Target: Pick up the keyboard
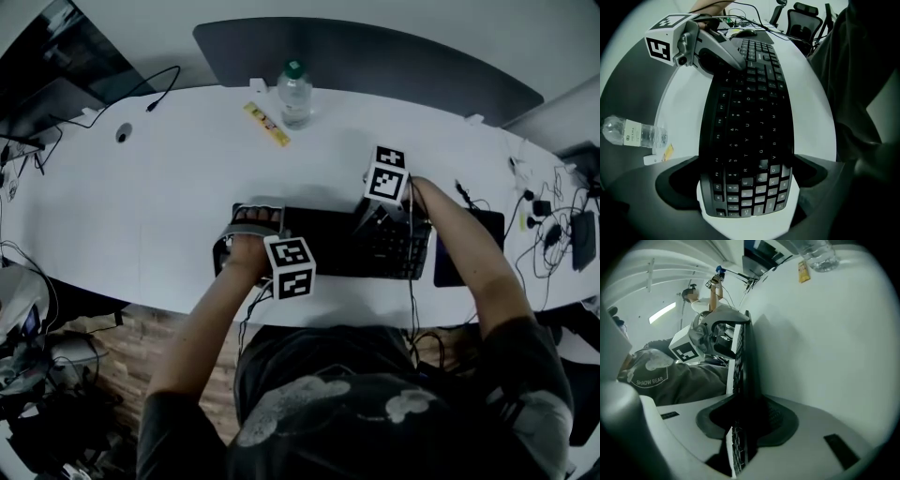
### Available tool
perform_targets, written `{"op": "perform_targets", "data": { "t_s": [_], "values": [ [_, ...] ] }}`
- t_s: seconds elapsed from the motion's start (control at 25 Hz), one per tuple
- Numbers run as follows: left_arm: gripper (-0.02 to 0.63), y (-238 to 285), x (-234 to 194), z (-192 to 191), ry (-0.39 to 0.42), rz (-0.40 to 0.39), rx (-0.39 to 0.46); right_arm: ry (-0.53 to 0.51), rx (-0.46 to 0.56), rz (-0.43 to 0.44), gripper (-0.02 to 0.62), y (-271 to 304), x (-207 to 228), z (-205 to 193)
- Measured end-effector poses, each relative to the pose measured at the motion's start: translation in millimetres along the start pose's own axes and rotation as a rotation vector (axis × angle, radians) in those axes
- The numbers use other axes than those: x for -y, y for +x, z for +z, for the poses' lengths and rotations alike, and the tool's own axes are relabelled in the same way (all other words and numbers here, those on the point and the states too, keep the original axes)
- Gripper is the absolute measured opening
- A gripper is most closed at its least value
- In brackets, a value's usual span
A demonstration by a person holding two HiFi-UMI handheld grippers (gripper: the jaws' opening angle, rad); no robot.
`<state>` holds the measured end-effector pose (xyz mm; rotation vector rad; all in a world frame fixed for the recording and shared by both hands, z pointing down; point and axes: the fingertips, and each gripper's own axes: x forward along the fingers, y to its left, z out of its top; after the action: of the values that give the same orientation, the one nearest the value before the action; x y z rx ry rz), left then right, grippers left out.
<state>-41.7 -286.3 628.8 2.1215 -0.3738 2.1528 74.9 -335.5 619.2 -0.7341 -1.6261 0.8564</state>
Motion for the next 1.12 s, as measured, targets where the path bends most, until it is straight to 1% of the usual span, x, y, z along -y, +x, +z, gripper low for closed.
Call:
{"op": "perform_targets", "data": {
  "t_s": [0.12,0.2,0.28,0.44,0.72,0.84,0.96,1.04,1.12],
  "values": [
    [0.589,-7.7,-0.6,0.0,0.004,0.077,0.028,-0.033,0.026,-0.062,0.115,-3.1,-7.9,0.8],
    [0.589,-14.6,-3.0,0.2,0.004,0.157,0.044,-0.055,0.048,-0.130,0.114,-6.7,-14.8,2.3],
    [0.588,-24.1,-5.5,1.1,-0.025,0.230,0.066,-0.081,0.073,-0.200,0.109,-9.1,-24.0,4.5],
    [0.586,-47.9,-10.2,5.1,-0.162,0.313,0.149,-0.142,0.126,-0.349,0.100,-13.5,-42.3,11.3],
    [0.583,-85.8,-11.1,7.6,-0.416,0.409,0.292,-0.226,0.184,-0.660,0.092,-18.5,-67.5,9.9],
    [0.581,-100.5,-8.3,5.3,-0.549,0.457,0.360,-0.238,0.215,-0.782,0.092,-21.1,-72.2,5.8],
    [0.574,-108.8,-1.4,1.5,-0.701,0.457,0.424,-0.220,0.211,-0.854,0.094,-20.3,-76.7,-5.3],
    [0.543,-107.3,5.8,-0.9,-0.771,0.450,0.439,-0.220,0.196,-0.894,0.095,-20.6,-79.1,-10.8],
    [0.465,-103.3,11.4,-5.3,-0.819,0.467,0.431,-0.241,0.189,-0.937,0.100,-25.0,-77.8,-10.8]
  ]
}}
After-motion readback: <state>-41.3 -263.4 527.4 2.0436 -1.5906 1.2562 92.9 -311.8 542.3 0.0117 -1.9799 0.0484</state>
